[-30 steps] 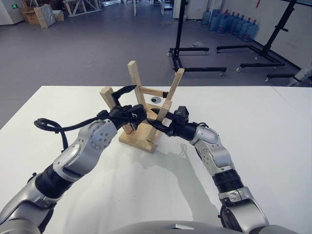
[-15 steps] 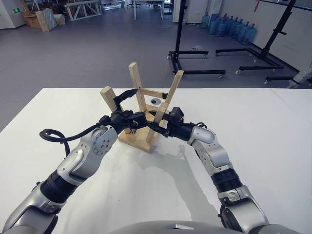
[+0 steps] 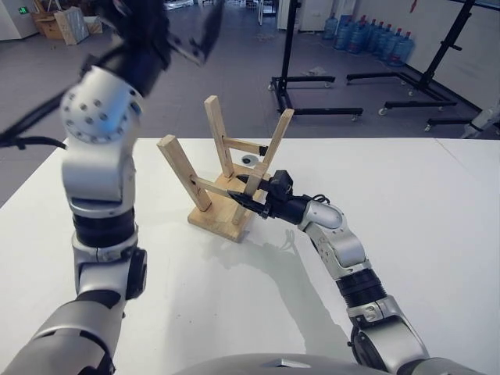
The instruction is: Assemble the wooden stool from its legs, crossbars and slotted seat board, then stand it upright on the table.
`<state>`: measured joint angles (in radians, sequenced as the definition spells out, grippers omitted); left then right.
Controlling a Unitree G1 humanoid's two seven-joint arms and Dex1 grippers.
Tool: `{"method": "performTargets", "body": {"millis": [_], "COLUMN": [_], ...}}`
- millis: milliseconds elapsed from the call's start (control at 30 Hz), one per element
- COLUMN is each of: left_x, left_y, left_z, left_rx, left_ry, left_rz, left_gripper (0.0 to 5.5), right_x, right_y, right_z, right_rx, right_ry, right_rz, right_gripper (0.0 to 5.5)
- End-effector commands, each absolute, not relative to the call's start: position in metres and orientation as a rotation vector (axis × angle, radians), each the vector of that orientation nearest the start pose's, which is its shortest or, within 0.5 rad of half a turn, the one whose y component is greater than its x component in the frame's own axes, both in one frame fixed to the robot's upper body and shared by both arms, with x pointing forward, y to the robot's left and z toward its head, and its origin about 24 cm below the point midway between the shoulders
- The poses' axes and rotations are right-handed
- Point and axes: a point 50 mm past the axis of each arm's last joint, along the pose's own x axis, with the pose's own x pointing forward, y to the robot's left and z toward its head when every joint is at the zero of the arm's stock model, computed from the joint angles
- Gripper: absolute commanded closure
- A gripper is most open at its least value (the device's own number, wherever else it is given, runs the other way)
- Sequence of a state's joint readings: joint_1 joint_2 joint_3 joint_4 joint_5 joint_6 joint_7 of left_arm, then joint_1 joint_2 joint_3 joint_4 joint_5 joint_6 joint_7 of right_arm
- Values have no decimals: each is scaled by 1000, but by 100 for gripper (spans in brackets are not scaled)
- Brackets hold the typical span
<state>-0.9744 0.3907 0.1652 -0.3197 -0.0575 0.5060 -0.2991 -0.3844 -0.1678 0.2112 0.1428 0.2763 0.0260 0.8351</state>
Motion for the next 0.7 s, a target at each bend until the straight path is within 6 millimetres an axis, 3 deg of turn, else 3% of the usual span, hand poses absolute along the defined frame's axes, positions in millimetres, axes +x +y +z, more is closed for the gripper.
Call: {"method": "performTargets", "body": {"millis": [33,167,233,333,400,533,700], "left_x": [300,315,322,332,337,344,352], "left_y": [198,255,287,308,304,279,253], "left_z": [360,329,294,226,184,136,125], "left_rx": [329,393,411,387,371,322,332], "left_ry": [-681,-506,-380,-213,-134,-72,-96], "left_rz": [-79,50,85,63,3,-141,-247], "left_gripper": [10,10,10,10,10,10,10], "right_x": [288,289,290,290,290,289,288], "right_y": [-79,-80,-82,-85,-86,-87,-88], "right_z": [80,78,80,80,79,78,78], "right_rx": [-101,-79,-74,-77,-79,-92,-102], "right_ry": [-41,-40,-48,-49,-44,-32,-21], "right_rz": [1125,1118,1111,1107,1109,1120,1137], "right_gripper": [344,344,344,344,344,344,344]}}
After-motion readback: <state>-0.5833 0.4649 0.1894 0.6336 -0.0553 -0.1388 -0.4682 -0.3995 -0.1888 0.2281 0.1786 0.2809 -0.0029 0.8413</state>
